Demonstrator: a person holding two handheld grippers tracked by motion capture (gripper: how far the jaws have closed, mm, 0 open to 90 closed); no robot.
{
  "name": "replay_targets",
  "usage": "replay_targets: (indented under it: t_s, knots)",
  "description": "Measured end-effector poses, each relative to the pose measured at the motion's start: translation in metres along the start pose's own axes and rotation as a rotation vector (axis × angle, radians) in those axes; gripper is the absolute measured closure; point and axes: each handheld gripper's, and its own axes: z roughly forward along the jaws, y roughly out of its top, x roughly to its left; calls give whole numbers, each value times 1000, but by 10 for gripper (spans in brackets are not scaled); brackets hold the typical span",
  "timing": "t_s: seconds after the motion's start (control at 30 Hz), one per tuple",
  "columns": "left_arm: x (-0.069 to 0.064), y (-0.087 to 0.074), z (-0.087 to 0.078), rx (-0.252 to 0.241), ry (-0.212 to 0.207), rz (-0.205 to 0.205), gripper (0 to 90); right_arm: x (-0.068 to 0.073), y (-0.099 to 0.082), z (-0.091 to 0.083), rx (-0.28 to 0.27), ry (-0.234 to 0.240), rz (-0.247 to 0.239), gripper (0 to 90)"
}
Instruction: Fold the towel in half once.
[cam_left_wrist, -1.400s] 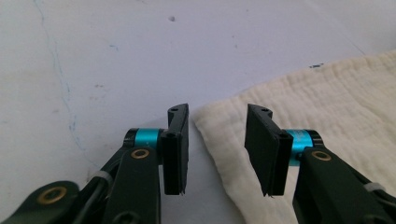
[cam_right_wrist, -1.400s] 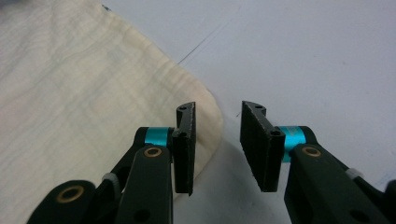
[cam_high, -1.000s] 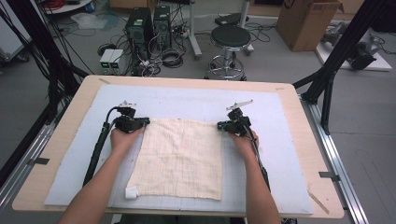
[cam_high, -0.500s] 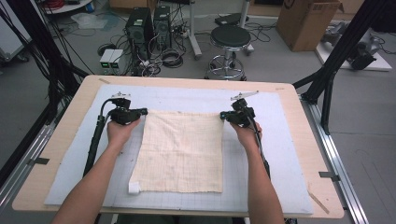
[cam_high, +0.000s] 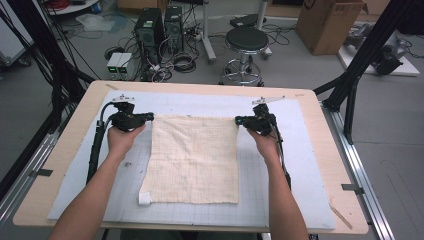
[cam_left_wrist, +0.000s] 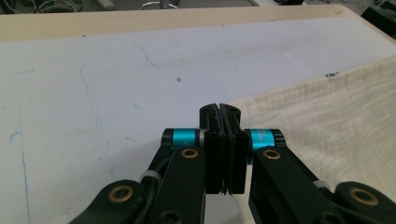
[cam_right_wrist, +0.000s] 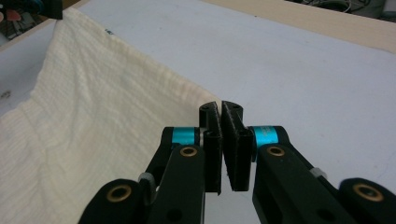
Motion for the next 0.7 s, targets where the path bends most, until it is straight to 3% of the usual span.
replay_targets:
  t_s: [0.17, 0.37, 0.57, 0.7]
  knots:
    - [-7, -2, -6, -2, -14, 28, 882, 5, 0, -7, -13, 11, -4, 871]
    - [-5, -19, -9, 4, -27, 2, 882, 9, -6, -9, -5, 22, 1, 871]
    - [-8, -23, -19, -8, -52, 28, 882, 16, -8, -12, -9, 46, -6, 871]
    - [-6, -26, -24, -14, -65, 16, 882, 23, -7, -17, -21, 64, -24, 871]
